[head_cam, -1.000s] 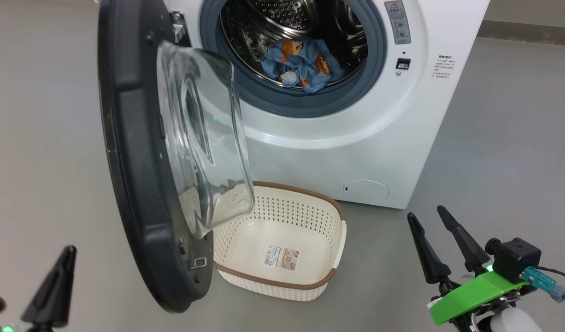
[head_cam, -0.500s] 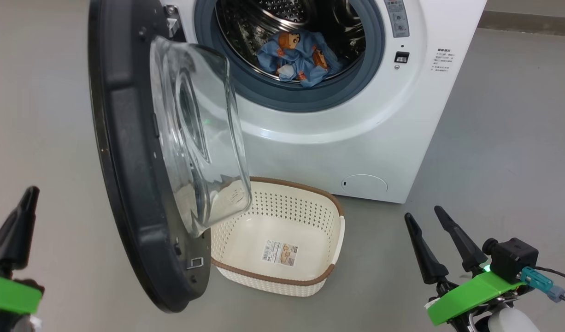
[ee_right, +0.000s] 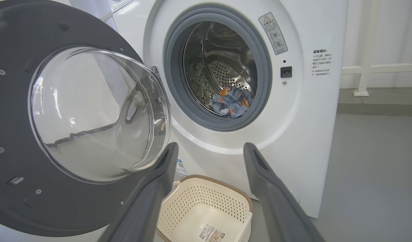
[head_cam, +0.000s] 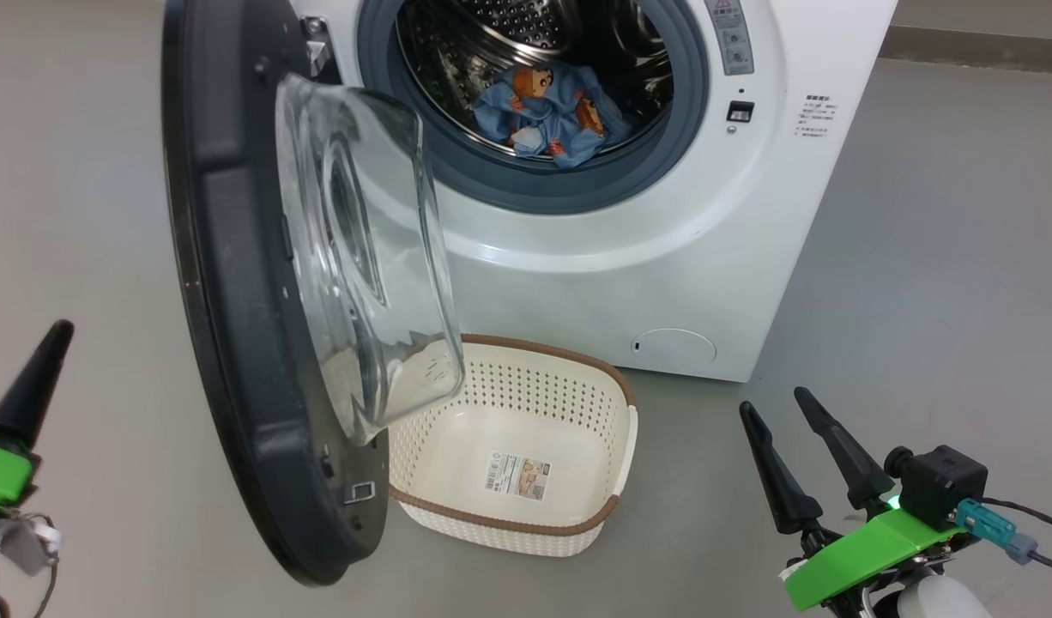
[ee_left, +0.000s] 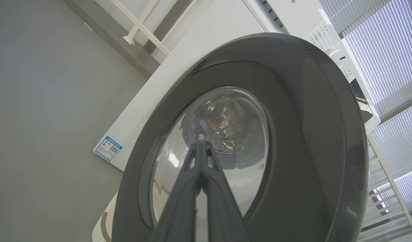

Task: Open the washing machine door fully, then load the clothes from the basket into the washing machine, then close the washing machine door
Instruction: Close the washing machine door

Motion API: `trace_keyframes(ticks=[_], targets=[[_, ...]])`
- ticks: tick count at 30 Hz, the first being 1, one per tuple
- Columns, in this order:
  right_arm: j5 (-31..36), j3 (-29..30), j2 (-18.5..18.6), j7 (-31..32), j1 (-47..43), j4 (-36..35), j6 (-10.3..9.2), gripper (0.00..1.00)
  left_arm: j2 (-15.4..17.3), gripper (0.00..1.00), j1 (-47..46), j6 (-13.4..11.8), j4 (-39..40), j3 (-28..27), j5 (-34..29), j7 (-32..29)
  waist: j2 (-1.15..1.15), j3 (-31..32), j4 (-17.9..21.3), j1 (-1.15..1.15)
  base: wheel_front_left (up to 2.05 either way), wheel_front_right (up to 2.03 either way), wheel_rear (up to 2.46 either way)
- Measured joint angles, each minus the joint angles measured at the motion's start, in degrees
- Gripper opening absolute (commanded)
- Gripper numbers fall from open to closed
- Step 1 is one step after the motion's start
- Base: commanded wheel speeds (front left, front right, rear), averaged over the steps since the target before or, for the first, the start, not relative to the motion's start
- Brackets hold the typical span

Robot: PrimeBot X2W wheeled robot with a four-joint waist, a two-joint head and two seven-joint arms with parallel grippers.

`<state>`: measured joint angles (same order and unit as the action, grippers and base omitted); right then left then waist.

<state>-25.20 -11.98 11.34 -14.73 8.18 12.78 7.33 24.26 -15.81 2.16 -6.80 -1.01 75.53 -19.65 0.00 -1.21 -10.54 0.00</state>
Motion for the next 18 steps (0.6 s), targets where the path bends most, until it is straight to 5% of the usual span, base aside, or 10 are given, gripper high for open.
trace_keyframes(ticks=[18], targets=[[0.00,0.03,-0.16,0.00,0.02,-0.01,0.00,1.00,-2.70,0.00,-7.46,-11.59,-8.65,-5.44,16.88,-12.80,0.00,-0.42,1.50,0.00,0.00,0.00,0.00]])
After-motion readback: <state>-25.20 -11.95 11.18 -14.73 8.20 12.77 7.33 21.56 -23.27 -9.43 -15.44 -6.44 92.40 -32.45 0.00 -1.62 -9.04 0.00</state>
